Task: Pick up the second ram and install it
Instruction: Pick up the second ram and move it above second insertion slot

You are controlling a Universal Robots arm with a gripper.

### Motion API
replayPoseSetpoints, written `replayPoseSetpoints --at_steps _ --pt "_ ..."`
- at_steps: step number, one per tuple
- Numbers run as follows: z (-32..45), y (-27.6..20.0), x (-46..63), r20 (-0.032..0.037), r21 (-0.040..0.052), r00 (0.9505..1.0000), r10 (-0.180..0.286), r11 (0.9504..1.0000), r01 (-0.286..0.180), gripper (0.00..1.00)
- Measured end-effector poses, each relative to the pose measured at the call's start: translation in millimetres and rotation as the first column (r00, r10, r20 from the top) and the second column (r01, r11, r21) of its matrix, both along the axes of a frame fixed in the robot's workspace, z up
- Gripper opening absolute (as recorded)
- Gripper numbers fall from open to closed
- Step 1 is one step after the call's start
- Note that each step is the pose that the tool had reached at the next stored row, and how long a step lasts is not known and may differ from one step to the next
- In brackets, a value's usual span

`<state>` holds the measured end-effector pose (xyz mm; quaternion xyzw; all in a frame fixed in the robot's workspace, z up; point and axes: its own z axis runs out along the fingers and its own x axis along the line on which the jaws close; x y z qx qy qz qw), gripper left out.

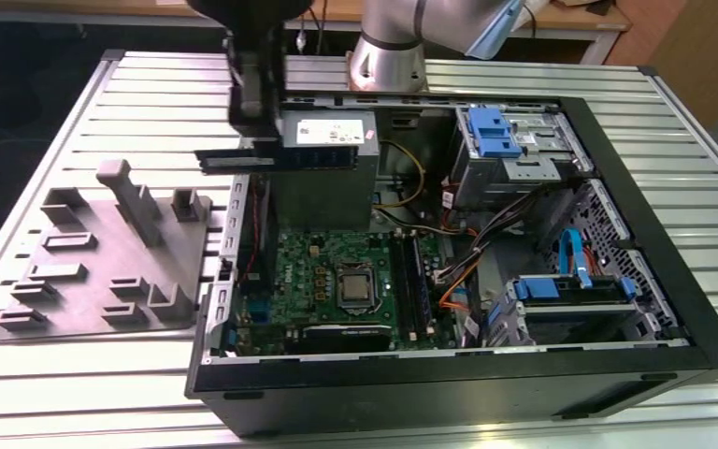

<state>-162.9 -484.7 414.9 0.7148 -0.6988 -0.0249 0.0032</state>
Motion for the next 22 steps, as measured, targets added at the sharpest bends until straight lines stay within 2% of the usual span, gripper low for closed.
replayPoseSetpoints --at_steps 15,22 --pt "-3.0 0.0 62.9 0.0 0.0 1.0 0.0 1.0 0.0 0.11" --pt "-3.2 0.0 66.3 0.0 0.0001 1.0 0.0 1.0 0.0 0.11"
